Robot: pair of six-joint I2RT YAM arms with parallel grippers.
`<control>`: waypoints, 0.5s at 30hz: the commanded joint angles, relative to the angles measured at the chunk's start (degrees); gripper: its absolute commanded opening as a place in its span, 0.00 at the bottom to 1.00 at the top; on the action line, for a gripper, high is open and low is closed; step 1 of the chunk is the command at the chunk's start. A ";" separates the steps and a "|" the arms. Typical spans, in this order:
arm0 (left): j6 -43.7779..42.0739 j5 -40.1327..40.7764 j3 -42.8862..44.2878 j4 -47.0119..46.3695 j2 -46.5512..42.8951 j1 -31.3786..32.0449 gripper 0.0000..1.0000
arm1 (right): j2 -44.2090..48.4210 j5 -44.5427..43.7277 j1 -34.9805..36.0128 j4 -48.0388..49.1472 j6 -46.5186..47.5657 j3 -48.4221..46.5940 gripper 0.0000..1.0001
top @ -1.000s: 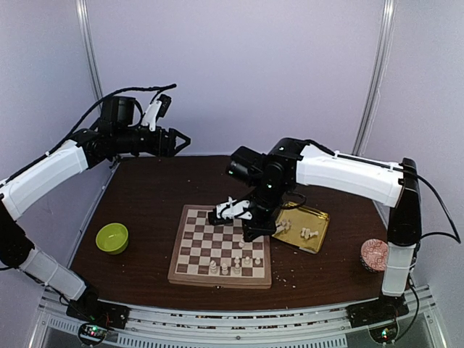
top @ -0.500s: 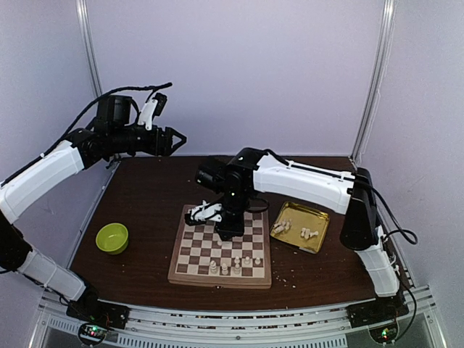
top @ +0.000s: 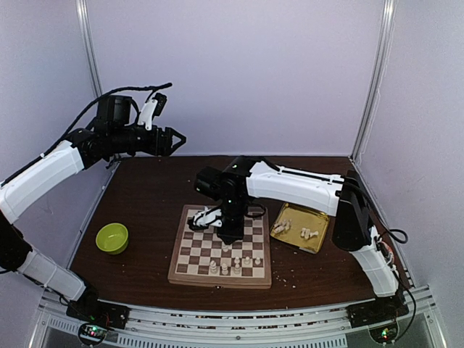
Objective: Set up the chess pieces on the board
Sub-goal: Place the bishop on the chessboard.
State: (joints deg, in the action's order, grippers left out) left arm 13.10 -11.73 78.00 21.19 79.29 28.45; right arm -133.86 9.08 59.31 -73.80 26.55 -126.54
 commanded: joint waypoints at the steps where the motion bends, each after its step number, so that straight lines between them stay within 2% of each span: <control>1: -0.74 -0.92 0.45 -0.99 0.09 0.12 0.76 | -0.70 0.20 -0.65 -0.41 -0.92 -1.95 0.14; 5: -0.80 -1.40 0.49 -1.02 0.47 0.12 0.75 | 0.50 0.60 -1.43 -1.48 -0.99 -2.27 0.17; 8: -0.92 -1.25 0.49 -0.75 0.98 0.12 0.76 | 5.18 1.96 -3.09 -1.46 -0.95 0.26 0.18; 10: -1.40 -1.45 0.85 -0.14 1.98 0.17 0.76 | 10.66 3.45 -4.78 0.82 -0.69 5.28 0.20; 15: -5.00 -4.14 4.82 5.63 7.32 1.18 0.73 | 29.66 5.78 -10.46 10.50 1.35 24.91 0.22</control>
State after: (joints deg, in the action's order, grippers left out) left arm 11.84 -13.32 79.35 22.74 82.87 28.58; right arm -119.72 12.58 53.12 -69.89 26.72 -111.70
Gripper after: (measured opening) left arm 0.741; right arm 0.213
